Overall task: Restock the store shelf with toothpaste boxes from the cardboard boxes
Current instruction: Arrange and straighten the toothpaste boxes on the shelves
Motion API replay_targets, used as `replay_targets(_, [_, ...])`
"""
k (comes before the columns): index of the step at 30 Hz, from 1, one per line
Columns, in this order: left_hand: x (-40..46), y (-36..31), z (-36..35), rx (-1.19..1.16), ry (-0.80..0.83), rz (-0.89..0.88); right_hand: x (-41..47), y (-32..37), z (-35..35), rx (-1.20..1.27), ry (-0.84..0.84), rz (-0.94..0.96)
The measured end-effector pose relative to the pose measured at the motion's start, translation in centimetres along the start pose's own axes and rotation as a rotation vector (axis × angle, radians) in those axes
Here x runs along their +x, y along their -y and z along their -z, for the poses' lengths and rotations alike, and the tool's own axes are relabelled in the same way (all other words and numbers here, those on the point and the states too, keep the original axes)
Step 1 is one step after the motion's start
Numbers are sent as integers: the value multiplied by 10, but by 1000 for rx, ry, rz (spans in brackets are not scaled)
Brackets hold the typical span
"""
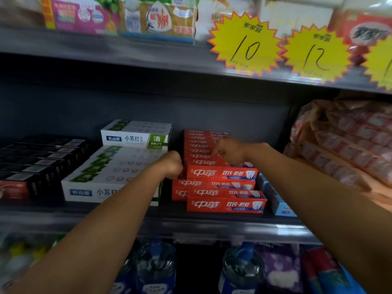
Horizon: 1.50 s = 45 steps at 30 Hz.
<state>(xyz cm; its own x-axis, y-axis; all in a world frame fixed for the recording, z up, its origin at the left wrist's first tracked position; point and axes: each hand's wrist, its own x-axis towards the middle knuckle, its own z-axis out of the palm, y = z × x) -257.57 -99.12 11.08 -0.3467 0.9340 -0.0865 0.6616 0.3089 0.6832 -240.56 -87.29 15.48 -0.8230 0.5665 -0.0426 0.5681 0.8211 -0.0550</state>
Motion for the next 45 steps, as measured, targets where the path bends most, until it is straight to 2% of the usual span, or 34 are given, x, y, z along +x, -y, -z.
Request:
replay_targets(10, [-5, -9, -2, 67, 27, -34, -3, 2, -1, -2, 7, 19])
replay_targets(13, [-4, -10, -2, 215, 16, -50, -5, 2, 1, 2, -4, 24])
replay_targets(17, [-2, -12, -3, 456, -79, -64, -8, 3, 1, -9, -19, 20])
replay_targets(21, [1, -12, -7, 576, -82, -56, -9, 1, 0, -31, -30, 14])
replay_targets(30, [8, -10, -13, 527, -81, -90, -9, -3, -2, 7, -25, 22])
replay_targets(35, [15, -6, -14, 428, -25, -107, -11, -7, -2, 33, -10, 3])
replay_targets(40, [16, -3, -13, 423, -10, -121, -20, -4, 3, 48, -7, 4])
replay_targets(45, [21, 3, -6, 438, -23, -99, -40, -30, 26, 8, -151, -89])
